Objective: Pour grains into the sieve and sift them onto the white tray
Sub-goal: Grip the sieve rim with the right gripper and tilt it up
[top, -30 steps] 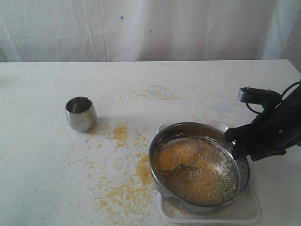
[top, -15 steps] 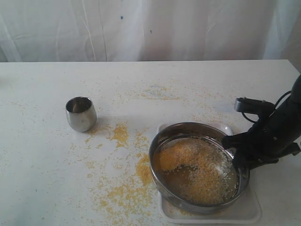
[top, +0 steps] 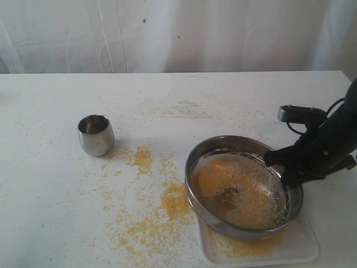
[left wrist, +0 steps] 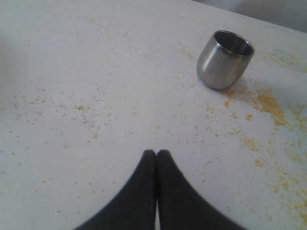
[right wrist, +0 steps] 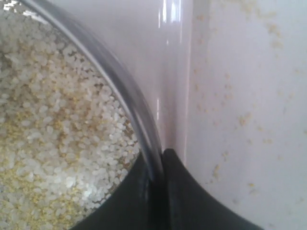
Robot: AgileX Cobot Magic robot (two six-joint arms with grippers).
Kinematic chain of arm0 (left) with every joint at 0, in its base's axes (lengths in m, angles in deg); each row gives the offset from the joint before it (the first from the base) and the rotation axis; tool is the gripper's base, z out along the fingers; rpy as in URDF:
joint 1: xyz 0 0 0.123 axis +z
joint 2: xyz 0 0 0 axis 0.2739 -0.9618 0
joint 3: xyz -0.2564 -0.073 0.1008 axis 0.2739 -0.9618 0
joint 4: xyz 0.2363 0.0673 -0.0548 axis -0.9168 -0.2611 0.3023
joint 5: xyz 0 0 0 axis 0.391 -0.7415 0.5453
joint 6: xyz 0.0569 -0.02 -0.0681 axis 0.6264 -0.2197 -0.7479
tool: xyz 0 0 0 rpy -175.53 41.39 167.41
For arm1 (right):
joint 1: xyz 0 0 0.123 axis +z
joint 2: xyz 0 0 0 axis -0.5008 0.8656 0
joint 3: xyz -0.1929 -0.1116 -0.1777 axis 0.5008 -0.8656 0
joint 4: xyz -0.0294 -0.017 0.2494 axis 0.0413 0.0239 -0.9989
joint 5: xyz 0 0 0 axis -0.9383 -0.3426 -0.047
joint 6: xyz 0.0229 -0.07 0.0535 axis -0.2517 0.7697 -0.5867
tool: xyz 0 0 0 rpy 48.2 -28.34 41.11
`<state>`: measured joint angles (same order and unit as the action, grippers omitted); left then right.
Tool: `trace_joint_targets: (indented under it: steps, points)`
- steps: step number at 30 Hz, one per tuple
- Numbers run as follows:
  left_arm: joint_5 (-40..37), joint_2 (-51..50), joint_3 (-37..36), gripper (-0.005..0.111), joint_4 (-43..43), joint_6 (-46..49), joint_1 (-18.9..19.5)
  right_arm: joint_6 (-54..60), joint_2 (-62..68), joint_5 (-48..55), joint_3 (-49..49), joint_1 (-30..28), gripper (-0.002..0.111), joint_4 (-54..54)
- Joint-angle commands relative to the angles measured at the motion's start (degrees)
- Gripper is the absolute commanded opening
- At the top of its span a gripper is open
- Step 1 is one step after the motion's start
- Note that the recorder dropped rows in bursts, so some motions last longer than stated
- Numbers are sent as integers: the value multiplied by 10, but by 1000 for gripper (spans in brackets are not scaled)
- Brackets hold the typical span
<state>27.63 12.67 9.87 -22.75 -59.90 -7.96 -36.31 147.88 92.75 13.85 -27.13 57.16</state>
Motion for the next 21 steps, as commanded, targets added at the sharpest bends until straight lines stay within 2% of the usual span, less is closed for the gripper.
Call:
trace_joint_targets:
  steps: [1, 4, 8, 10, 12, 16, 19, 21]
  points:
    - [-2, 3, -2, 0, 0, -5, 0, -7, -4, 87, 49, -2, 0, 6]
    - [-2, 3, -2, 0, 0, -5, 0, 3, -4, 130, 60, -2, 0, 24]
    - [-2, 3, -2, 0, 0, -5, 0, -38, 2, 68, 61, -2, 0, 83]
    - [-2, 3, -2, 0, 0, -5, 0, -63, 2, 118, 63, -2, 0, 102]
    - [-2, 3, -2, 0, 0, -5, 0, -62, 2, 139, 62, -2, 0, 105]
    - [-2, 3, -2, 0, 0, -5, 0, -83, 2, 41, 65, -2, 0, 96]
    - [-2, 3, -2, 0, 0, -5, 0, -108, 2, 98, 74, -1, 0, 77]
    - [-2, 3, -2, 0, 0, -5, 0, -107, 2, 79, 73, -1, 0, 67]
